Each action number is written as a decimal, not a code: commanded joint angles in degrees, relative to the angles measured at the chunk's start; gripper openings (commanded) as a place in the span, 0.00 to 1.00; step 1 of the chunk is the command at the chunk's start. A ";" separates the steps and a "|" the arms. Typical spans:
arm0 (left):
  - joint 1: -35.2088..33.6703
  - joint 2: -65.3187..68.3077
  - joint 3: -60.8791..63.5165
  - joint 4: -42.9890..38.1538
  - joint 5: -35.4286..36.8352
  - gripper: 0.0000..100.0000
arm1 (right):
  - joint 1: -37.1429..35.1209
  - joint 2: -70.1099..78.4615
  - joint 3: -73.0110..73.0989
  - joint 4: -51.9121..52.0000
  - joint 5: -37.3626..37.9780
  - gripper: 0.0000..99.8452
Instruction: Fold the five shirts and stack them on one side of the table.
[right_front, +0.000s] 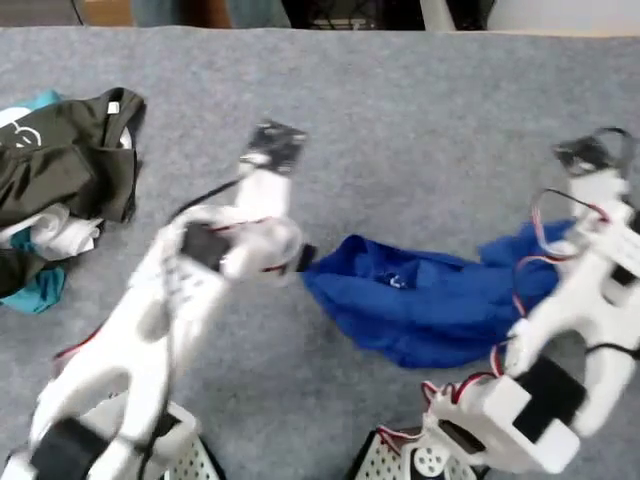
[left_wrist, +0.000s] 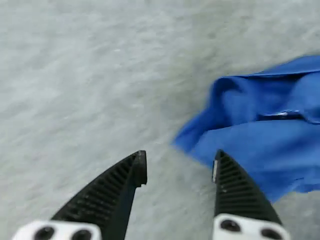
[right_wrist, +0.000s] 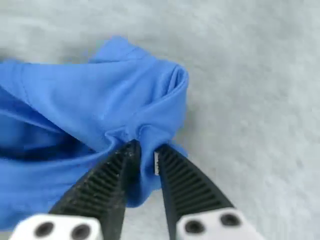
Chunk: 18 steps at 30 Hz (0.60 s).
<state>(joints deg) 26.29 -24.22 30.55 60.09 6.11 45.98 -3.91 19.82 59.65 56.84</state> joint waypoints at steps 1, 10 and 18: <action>4.44 13.63 -12.88 -2.29 4.57 0.24 | 7.21 -1.10 -2.95 -2.81 5.19 0.01; 11.56 48.44 -45.58 1.67 5.27 0.24 | 19.69 -0.92 -2.77 -2.73 16.35 0.01; 13.49 63.38 -63.96 9.32 5.27 0.13 | 21.01 4.70 -3.12 -3.08 16.44 0.01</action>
<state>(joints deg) 38.15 38.29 -25.36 67.21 10.86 66.29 -0.04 19.82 57.71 72.57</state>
